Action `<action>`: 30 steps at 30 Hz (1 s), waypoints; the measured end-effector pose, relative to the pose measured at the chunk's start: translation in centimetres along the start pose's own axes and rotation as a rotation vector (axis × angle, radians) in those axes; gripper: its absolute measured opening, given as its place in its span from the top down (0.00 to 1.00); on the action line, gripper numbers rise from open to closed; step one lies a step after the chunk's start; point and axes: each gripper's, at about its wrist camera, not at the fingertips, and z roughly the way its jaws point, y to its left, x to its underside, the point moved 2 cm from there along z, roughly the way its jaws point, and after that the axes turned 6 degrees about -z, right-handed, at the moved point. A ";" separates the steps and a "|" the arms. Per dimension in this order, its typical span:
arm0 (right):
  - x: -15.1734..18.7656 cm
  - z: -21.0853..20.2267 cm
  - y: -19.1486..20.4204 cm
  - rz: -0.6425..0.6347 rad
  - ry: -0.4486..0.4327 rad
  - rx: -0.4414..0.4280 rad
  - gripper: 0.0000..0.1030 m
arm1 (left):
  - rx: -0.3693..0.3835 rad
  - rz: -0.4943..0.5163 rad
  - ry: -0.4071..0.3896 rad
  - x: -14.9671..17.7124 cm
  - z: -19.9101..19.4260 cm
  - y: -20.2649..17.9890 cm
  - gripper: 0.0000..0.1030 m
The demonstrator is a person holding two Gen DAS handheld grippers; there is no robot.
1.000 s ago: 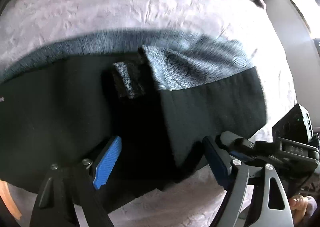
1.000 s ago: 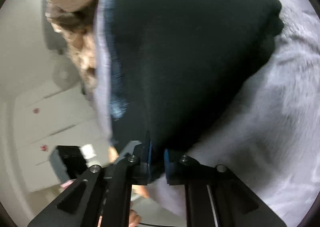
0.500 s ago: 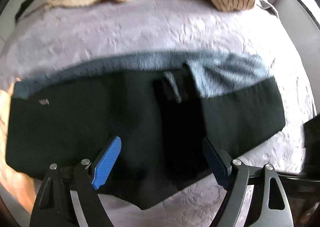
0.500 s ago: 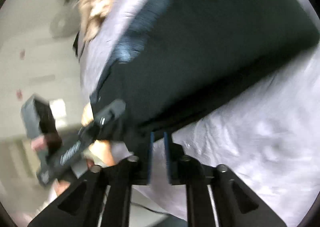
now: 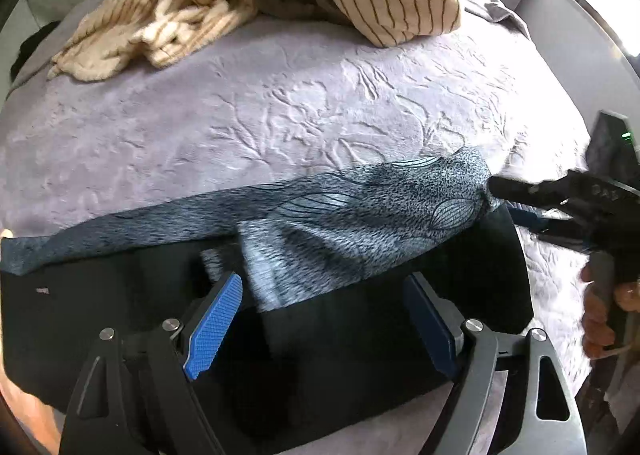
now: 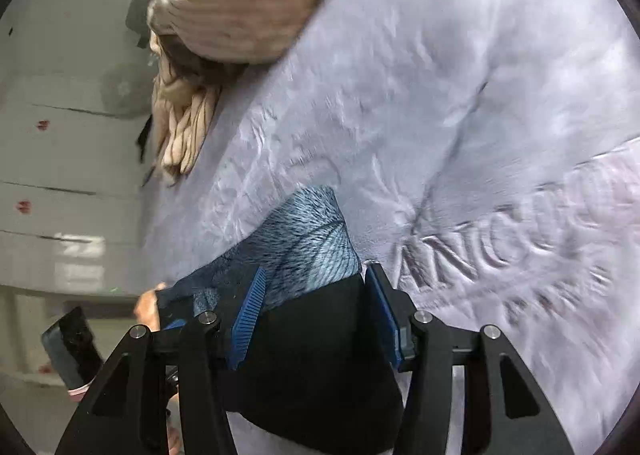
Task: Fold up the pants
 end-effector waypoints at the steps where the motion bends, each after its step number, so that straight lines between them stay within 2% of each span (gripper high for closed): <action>1: 0.2 0.9 -1.2 0.023 0.022 -0.020 0.45 | 0.003 -0.007 0.005 0.0 0.4 -0.2 0.18; 2: 0.1 1.9 -1.6 0.052 0.026 -0.045 0.45 | 0.002 -0.011 0.009 0.0 0.9 -0.3 0.18; 3: 0.2 2.3 -2.2 0.091 0.026 -0.078 0.49 | -0.012 -0.014 0.017 0.0 1.5 -0.2 0.18; 4: 0.2 2.6 -2.7 0.136 0.024 -0.115 0.59 | -0.028 -0.014 0.023 -0.1 1.9 -0.1 0.18; 5: 0.4 2.6 -2.7 0.168 0.031 -0.128 0.59 | -0.051 -0.014 0.027 0.0 2.2 0.1 0.18; 9: 0.7 0.8 0.1 0.115 0.029 -0.168 0.65 | -0.083 -0.022 0.046 0.5 2.7 1.8 0.18; 10: 0.7 0.7 0.8 0.087 0.028 -0.140 0.65 | -0.091 -0.024 0.049 0.7 2.9 2.2 0.18; 12: 0.7 1.1 1.8 -0.012 0.028 0.047 0.64 | -0.101 -0.027 0.059 1.2 3.4 2.8 0.17; 13: 0.6 2.3 2.5 -0.103 0.038 0.196 0.63 | -0.090 -0.037 0.071 1.5 3.8 3.1 0.16; 14: 0.7 3.0 2.8 -0.153 0.036 0.257 0.62 | -0.090 -0.038 0.067 1.7 3.9 3.3 0.16; 18: 1.3 3.7 4.5 -0.253 -0.004 0.419 0.50 | -0.107 -0.016 0.060 2.0 3.8 3.2 0.16; 21: 1.3 3.6 5.8 -0.278 0.001 0.448 0.46 | -0.110 -0.030 0.072 2.0 3.1 3.4 0.16; 27: 2.7 1.7 7.8 -0.333 0.012 0.560 0.32 | -0.145 -0.002 0.062 2.1 1.2 4.1 0.16; 30: 3.6 0.9 7.3 -0.360 0.036 0.603 0.28 | -0.166 0.009 0.085 2.6 1.5 4.3 0.16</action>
